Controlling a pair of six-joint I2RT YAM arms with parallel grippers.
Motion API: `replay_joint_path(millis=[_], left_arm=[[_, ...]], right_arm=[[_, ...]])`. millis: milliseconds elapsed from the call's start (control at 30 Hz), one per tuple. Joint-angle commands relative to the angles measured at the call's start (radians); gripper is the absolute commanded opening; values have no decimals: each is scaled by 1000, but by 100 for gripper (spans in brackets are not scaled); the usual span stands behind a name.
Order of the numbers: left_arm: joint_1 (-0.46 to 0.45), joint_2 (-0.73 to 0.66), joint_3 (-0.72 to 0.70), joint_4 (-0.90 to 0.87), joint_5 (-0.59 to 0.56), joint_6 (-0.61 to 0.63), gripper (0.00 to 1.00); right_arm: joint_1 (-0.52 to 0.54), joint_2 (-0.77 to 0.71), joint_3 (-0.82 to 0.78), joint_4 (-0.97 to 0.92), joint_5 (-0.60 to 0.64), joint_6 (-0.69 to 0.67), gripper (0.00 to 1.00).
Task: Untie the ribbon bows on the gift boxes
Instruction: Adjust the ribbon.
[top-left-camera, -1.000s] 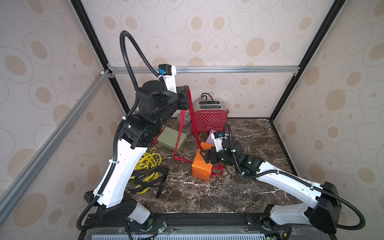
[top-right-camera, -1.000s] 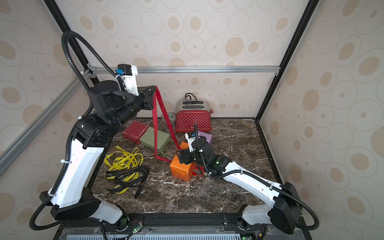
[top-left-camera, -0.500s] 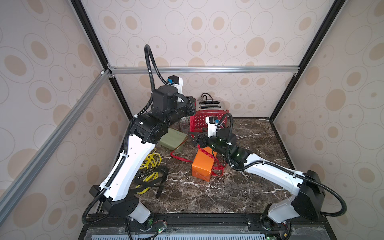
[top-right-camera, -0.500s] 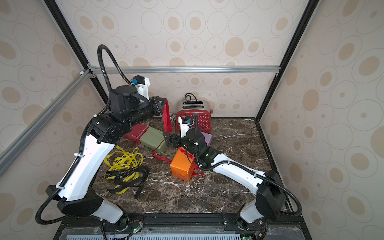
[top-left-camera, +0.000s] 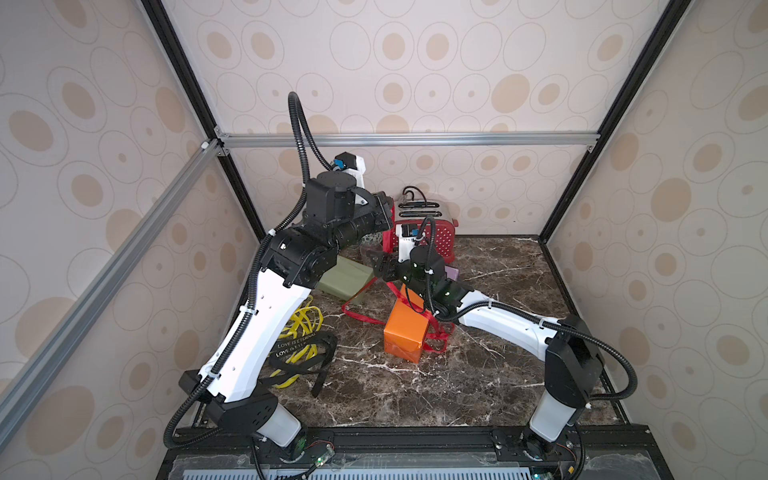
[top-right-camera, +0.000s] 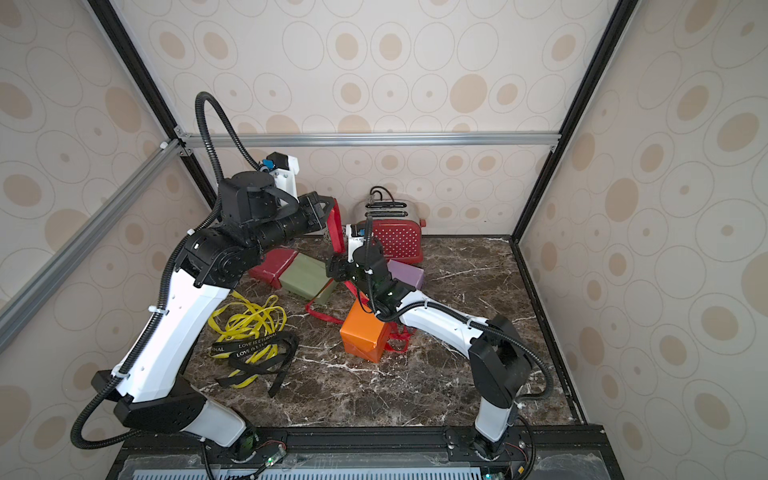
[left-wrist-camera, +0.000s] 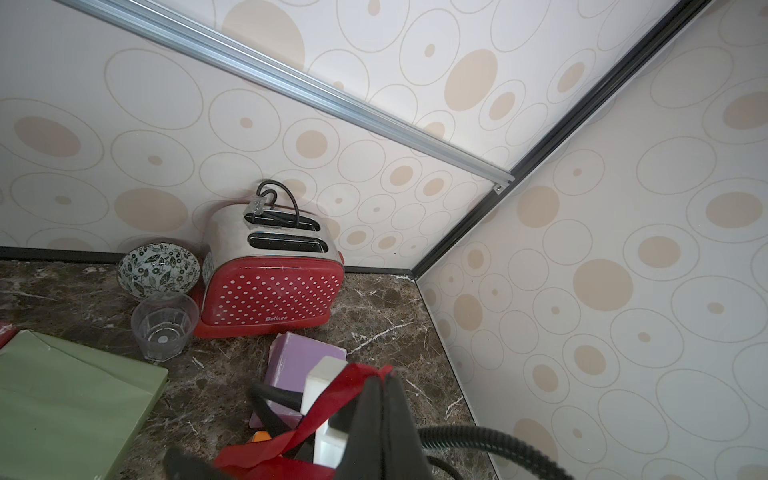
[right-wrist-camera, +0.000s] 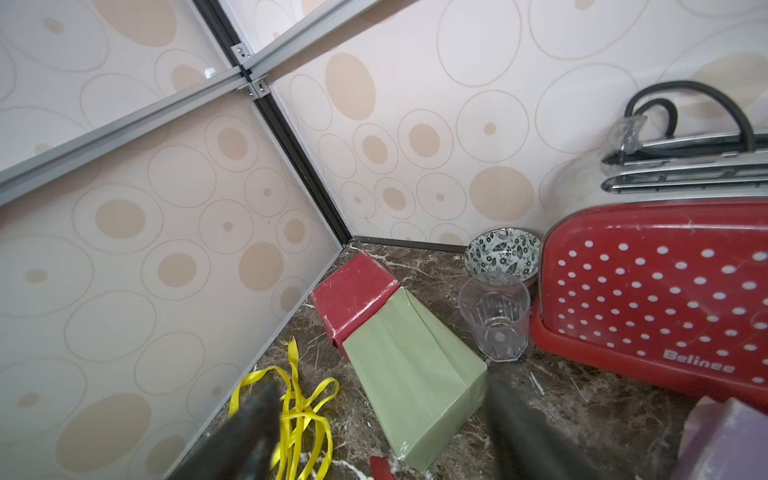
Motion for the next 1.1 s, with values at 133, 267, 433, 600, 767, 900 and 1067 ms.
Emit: replay_joint_path(millis=[133,267,433,600,767,900,1067], left_arm=[[74,-36,-61,-35,-79,19,40],[170,-104,-216,-18,-88,1,91],[180,-255,-452,39,-139,31,99],[180,-341,-621,40,-128,56,100],[180,-392,-767,122,-93,100,99],[179,-341,-775,144,48,119,99],[180,-300,-801,260,294,118,99]], right_arm=[[-25,-27,5,52,-83,41,0],[-42,-74,86,-49,-111,57,0],[-52,-109,269,-179,-94,-4,0],[-81,-79,554,-322,-60,-82,0],[-110,0,939,-430,-7,-199,0],[-117,138,1346,-503,6,-327,0],[-128,138,1414,-347,15,-413,0]])
